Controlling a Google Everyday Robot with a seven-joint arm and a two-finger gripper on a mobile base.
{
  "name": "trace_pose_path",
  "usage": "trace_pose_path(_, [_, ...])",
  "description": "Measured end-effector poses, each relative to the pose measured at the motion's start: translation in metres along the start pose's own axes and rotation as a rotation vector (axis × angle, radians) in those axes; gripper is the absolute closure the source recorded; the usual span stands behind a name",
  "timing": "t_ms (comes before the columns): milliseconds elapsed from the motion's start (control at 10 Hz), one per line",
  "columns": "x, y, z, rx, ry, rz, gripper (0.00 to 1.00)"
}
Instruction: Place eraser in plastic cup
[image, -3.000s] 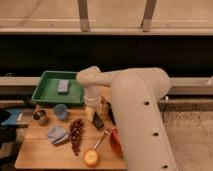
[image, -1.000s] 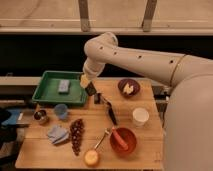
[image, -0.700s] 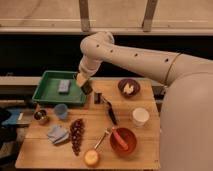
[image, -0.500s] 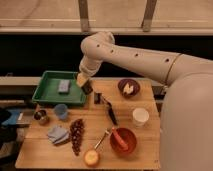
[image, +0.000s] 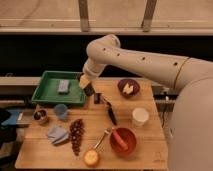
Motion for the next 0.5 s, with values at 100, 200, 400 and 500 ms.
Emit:
trace_pose_path(100, [-0.005, 0.005, 0.003, -0.006, -0.004, -0.018, 0.87])
trace_pose_path(200, [-0.015, 0.011, 0.008, -0.013, -0.007, -0.038, 0.87])
trace_pose_path(400, [-0.042, 0.028, 0.025, -0.042, -0.012, -0.086, 0.87])
trace_pose_path(500, [-0.055, 0.039, 0.034, -0.061, -0.012, -0.111, 0.87])
